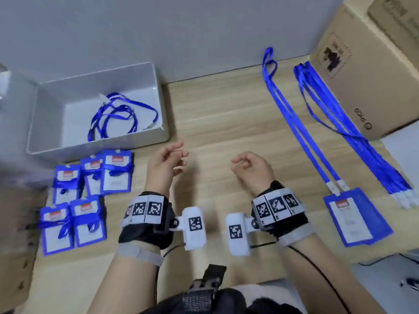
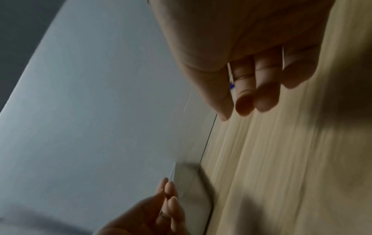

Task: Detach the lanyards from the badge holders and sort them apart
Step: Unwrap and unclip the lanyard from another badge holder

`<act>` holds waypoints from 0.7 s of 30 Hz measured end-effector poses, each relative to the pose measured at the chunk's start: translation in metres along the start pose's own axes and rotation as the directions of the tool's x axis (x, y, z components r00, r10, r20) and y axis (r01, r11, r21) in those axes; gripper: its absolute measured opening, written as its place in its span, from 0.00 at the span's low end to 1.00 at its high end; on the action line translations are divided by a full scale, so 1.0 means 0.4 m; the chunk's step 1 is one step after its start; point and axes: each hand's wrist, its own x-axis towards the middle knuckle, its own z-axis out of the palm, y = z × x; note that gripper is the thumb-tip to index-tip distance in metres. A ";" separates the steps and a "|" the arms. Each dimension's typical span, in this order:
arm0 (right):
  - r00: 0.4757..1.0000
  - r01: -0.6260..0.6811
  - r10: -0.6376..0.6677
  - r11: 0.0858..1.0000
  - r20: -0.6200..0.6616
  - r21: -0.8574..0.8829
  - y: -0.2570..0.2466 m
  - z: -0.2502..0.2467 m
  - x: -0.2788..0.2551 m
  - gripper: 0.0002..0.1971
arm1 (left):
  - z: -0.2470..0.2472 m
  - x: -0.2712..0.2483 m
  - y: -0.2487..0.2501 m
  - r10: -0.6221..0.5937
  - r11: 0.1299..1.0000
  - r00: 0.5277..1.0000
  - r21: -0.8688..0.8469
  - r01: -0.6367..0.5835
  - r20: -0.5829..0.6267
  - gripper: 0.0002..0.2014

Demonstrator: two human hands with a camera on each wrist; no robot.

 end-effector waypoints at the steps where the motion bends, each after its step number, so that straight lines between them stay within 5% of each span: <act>1: 0.997 0.005 -0.006 1.000 0.072 0.011 -0.023 0.057 0.000 0.10 | -0.053 -0.014 -0.003 0.044 0.998 0.998 0.049 -0.042 -0.055 0.13; 7: 0.896 0.013 -0.003 1.000 0.444 -0.021 -0.100 0.387 -0.047 0.10 | -0.373 -0.068 -0.063 0.209 0.949 0.885 0.304 -0.082 -0.415 0.13; 11: 0.848 -0.049 0.059 0.998 0.527 -0.033 -0.106 0.527 -0.073 0.07 | -0.501 -0.092 -0.109 0.242 0.904 0.819 0.427 0.004 -0.520 0.18; 15: 0.924 -0.006 0.041 0.996 0.381 -0.091 -0.132 0.581 -0.061 0.25 | -0.519 -0.058 -0.110 0.177 0.942 0.896 0.335 -0.034 -0.407 0.19; 21: 0.855 -0.104 0.059 0.993 0.516 0.058 -0.174 0.573 -0.048 0.26 | -0.484 0.020 -0.076 0.015 0.949 0.979 0.311 0.051 -0.204 0.22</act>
